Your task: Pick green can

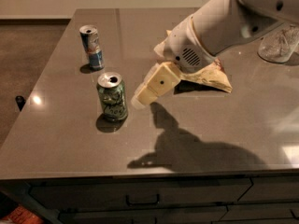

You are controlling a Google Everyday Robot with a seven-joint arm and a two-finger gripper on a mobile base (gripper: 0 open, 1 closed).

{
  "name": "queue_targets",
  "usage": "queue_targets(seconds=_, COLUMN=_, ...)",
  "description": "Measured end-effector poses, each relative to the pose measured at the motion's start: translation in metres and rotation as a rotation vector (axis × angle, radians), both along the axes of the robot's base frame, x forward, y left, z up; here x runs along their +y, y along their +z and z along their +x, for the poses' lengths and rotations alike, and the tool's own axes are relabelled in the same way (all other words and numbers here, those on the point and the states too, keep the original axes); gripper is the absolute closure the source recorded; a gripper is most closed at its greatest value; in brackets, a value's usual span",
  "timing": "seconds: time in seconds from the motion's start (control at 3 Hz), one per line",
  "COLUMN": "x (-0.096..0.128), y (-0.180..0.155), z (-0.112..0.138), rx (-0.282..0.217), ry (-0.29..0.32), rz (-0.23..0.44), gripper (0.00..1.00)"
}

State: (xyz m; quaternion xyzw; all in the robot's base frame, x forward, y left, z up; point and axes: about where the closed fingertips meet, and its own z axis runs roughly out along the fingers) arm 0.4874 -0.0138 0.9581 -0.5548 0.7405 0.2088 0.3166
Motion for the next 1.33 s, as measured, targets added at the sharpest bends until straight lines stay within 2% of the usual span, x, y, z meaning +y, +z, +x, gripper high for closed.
queue_targets(seconds=0.33, x=0.041, y=-0.014, z=0.002, rx=0.016, ry=0.004, rz=0.071, gripper=0.0)
queue_targets(seconds=0.67, x=0.063, y=-0.026, z=0.003, rx=0.031, ry=0.009, rz=0.105, gripper=0.0)
queue_targets(seconds=1.0, x=0.088, y=-0.031, z=0.011, rx=0.021, ry=0.011, rz=0.138, gripper=0.0)
queue_targets(seconds=1.33, x=0.103, y=-0.034, z=0.022, rx=0.008, ry=0.008, rz=0.159, gripper=0.0)
